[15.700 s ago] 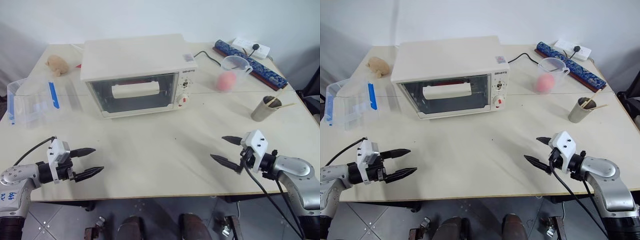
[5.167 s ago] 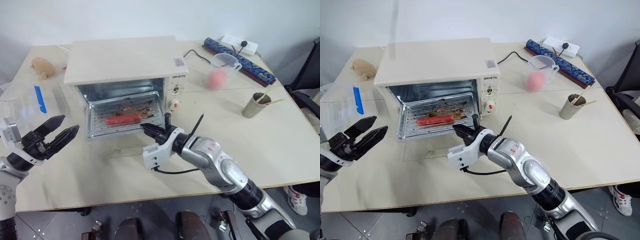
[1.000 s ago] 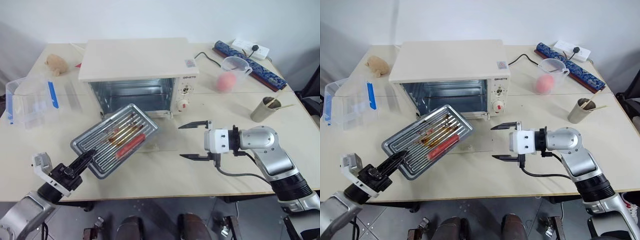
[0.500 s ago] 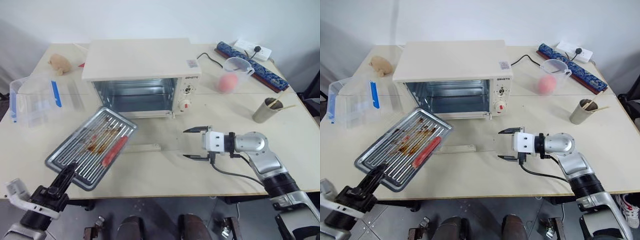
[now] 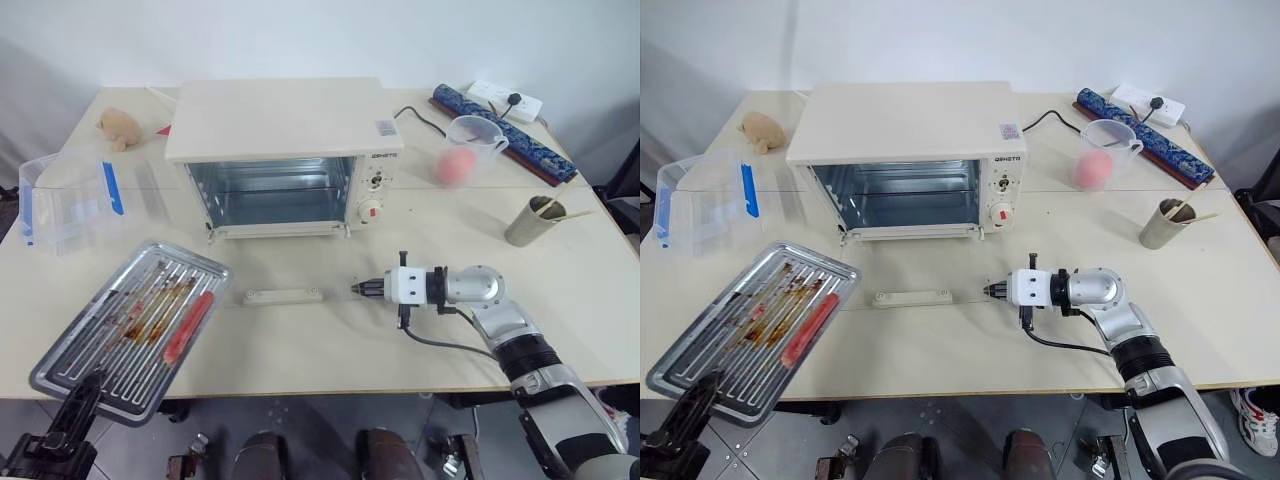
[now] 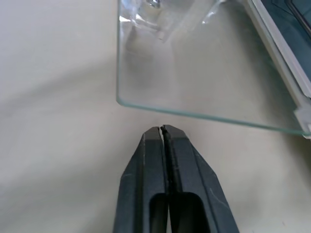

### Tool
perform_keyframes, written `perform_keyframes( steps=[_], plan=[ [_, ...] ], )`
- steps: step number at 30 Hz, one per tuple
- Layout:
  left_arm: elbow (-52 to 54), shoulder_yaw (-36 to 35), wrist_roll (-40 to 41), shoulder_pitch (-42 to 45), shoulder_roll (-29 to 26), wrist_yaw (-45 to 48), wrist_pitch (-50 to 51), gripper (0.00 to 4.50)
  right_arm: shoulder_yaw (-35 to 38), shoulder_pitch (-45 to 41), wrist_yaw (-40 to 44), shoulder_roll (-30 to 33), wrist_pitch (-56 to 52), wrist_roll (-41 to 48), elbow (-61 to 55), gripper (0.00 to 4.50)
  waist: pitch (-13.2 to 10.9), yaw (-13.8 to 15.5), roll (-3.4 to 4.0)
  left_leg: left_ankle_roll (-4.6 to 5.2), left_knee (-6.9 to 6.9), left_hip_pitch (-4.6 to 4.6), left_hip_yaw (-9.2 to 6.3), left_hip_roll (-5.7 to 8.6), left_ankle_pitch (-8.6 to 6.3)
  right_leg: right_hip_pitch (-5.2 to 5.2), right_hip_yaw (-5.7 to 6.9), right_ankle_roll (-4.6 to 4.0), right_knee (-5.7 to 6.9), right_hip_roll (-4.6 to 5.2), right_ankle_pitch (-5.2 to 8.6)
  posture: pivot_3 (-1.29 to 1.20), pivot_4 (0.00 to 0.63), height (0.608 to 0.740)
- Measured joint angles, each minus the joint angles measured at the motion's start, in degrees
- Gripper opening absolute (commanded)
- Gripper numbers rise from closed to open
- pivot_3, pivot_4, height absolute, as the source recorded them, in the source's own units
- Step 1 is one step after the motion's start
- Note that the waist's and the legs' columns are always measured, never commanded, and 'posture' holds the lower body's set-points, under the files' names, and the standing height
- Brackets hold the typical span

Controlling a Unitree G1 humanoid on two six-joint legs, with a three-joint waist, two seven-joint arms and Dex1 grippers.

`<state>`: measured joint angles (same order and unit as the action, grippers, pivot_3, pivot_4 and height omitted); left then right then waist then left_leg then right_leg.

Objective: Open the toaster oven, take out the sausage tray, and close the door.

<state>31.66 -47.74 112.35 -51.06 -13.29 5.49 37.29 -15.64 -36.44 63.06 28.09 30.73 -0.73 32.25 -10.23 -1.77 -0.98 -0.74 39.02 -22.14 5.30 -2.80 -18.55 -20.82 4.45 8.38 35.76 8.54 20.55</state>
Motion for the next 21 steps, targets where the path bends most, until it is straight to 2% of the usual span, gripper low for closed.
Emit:
perform_keyframes(
  steps=[5,11,17,21],
  plan=[
    [-7.3,-5.1,0.0,2.0,1.3,1.7,1.3,0.0,-0.1,-0.5,-0.1,-0.8,1.1,-0.2,1.4,0.01,0.0,-0.1,0.0,0.01,0.0,0.01,-0.01,-0.02,-0.03,0.01,0.0,-0.01,0.01,0.0,0.0,0.0,0.15,0.74],
    [-12.9,-7.4,0.0,6.0,2.9,2.0,3.4,0.0,-0.1,-0.5,0.4,-1.6,0.7,0.2,1.5,0.01,0.0,-0.1,-0.05,0.01,0.01,0.03,-0.03,-0.03,-0.04,0.02,-0.01,0.0,0.04,0.0,0.0,0.0,0.15,0.74],
    [-14.1,-7.3,0.0,8.0,3.8,0.6,4.1,0.0,0.1,-1.2,4.7,-2.5,-7.9,6.1,-5.7,0.01,0.0,-0.1,-0.04,0.01,0.01,0.02,-0.07,-0.08,-0.09,-0.01,-0.04,0.01,0.06,0.01,-0.01,0.0,0.15,0.74],
    [-12.1,-4.9,0.0,8.8,6.4,-2.0,3.1,0.0,1.2,-5.6,6.3,-2.9,-16.2,10.5,-10.7,0.01,0.0,-0.2,-0.03,0.04,0.01,0.02,-0.08,-0.11,-0.14,-0.01,-0.04,0.02,0.06,0.01,-0.01,0.0,0.15,0.74]
  ],
)
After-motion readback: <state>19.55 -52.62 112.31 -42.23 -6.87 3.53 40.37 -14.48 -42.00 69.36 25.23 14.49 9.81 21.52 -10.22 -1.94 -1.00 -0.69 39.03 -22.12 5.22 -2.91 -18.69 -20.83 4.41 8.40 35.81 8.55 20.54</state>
